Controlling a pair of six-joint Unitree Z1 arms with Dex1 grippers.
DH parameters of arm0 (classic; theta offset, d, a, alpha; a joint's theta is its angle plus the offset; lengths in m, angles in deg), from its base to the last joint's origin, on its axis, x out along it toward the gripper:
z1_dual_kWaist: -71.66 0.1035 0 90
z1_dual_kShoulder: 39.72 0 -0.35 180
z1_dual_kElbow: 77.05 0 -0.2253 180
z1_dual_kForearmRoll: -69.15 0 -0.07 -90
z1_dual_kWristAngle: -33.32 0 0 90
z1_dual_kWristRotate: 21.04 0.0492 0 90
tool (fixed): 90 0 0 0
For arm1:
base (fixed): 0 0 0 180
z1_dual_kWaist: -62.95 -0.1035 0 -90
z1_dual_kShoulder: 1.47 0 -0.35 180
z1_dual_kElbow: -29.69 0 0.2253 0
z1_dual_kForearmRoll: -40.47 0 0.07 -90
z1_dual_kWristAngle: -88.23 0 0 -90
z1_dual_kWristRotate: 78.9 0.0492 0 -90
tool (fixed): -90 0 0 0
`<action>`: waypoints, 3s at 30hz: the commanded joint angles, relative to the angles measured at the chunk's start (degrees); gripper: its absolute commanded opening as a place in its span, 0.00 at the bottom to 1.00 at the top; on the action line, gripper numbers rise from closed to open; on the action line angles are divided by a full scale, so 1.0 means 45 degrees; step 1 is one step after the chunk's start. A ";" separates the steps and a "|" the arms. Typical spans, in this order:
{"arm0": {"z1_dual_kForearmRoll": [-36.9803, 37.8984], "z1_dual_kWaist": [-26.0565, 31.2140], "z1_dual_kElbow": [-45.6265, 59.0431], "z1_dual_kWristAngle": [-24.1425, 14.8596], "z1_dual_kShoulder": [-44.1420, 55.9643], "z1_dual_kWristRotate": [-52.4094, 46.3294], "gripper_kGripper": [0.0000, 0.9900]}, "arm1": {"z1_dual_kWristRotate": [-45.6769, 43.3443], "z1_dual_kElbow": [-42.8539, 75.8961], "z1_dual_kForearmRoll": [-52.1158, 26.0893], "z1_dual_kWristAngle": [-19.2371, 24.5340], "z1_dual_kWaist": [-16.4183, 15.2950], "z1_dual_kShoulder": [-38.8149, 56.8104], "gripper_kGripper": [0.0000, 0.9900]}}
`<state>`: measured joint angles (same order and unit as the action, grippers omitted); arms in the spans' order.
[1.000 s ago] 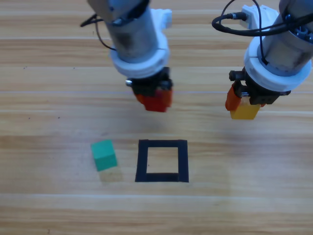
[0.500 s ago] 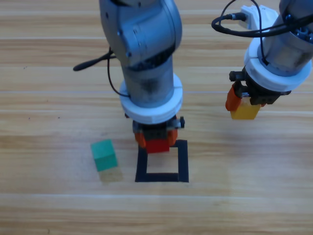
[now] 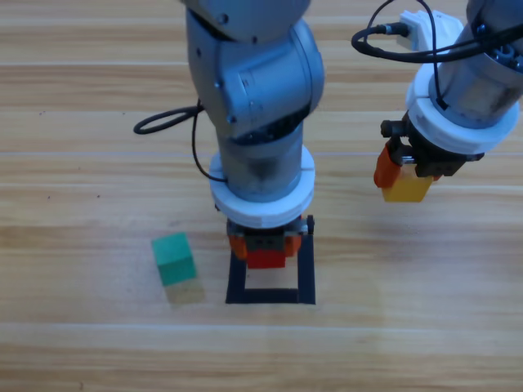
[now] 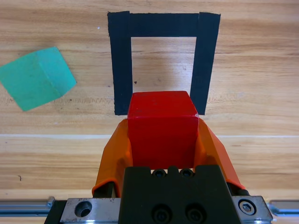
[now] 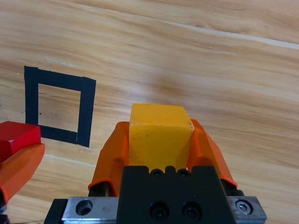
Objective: Stack the blocks in the rectangular block: red at the bottom, yellow in the middle, green on top
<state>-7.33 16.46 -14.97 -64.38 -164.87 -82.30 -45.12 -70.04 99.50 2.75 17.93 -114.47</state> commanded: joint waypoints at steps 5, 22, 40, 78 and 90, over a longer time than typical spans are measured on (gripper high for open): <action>0.0458 -0.0293 0.0214 -0.0204 -0.1250 0.0488 0.23 | -0.0026 0.0292 0.0119 -0.0087 -0.0270 -0.0396 0.16; 0.0888 -0.0254 0.0117 0.0010 -0.1680 -0.0039 0.23 | -0.0026 0.0292 0.0119 -0.0068 -0.0270 -0.0416 0.16; 0.1102 -0.0254 0.0195 -0.0107 -0.1953 -0.0156 0.23 | -0.0026 0.0233 0.0119 -0.0068 -0.0270 -0.0475 0.16; 0.1239 0.0254 0.0429 -0.0224 -0.2012 0.0039 0.23 | -0.0046 0.0194 0.0119 -0.0048 -0.0270 -0.0553 0.16; 0.1376 0.0332 0.0566 -0.0283 -0.2051 0.0098 0.23 | -0.0046 0.0194 0.0119 -0.0029 -0.0270 -0.0553 0.16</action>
<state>-1.86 16.77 -13.59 -64.73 -171.05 -82.03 -45.18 -70.04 99.50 2.55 17.93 -114.48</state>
